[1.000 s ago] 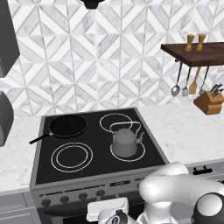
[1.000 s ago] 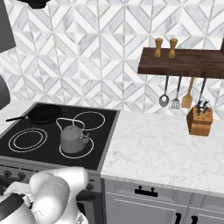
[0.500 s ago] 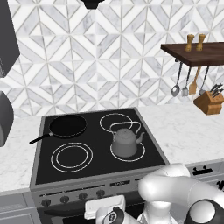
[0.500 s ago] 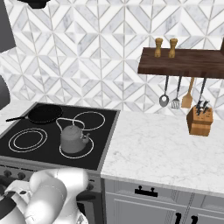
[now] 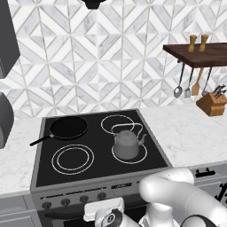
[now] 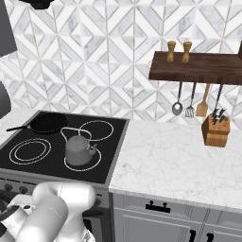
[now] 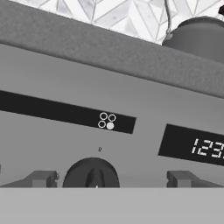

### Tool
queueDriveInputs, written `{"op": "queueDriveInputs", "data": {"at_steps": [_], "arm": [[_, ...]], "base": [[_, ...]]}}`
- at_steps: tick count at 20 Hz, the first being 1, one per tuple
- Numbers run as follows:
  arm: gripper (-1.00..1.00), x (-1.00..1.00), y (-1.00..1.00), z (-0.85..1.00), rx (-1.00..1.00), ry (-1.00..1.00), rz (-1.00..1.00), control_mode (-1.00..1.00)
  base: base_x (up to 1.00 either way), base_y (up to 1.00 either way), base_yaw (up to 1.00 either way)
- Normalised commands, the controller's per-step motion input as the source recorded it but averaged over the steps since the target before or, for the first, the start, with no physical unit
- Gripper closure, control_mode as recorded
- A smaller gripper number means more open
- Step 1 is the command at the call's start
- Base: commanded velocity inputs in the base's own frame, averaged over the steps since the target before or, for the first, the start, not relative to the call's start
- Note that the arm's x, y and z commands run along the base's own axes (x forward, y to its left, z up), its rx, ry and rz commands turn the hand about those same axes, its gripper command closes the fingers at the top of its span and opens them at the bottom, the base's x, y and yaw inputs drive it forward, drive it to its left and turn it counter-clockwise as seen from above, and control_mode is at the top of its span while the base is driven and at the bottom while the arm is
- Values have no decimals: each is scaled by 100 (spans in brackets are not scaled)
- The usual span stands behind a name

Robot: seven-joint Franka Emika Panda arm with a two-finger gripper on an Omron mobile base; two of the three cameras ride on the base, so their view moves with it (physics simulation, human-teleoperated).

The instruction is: Pick the kettle from the counter and place it on a stove burner. Then turn the burner on.

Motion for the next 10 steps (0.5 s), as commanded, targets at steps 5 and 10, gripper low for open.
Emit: {"op": "queueDriveInputs", "data": {"at_steps": [5,10], "arm": [[-100,21,1,-17,0,0,0,-100],[-100,2,12,-11,0,0,0,-100]], "base": [[0,0,0],[0,0,0]]}}
